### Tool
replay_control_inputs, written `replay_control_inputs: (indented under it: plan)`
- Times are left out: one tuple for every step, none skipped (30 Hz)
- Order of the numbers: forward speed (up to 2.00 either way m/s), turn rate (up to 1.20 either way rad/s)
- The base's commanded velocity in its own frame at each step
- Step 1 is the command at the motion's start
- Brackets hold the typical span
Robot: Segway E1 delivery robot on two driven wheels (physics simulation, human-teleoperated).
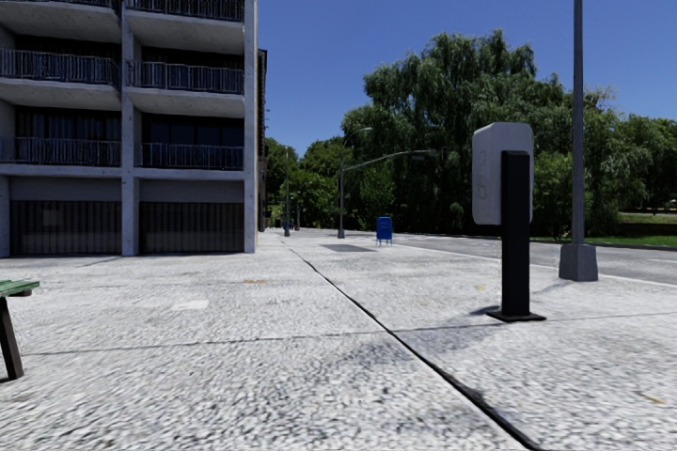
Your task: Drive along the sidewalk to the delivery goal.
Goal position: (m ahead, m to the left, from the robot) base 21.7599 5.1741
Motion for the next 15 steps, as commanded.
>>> replay_control_inputs:
  plan:
    - [2.0,0.0]
    - [2.0,0.0]
    - [2.0,0.0]
    - [2.0,0.0]
    - [2.0,0.0]
    - [2.0,0.0]
    - [2.0,0.0]
    - [2.0,0.0]
    - [2.0,0.0]
    - [2.0,0.0]
    - [2.0,0.0]
    - [2.0,0.0]
    - [2.0,0.0]
    - [2.0,0.0]
    - [2.0,0.0]
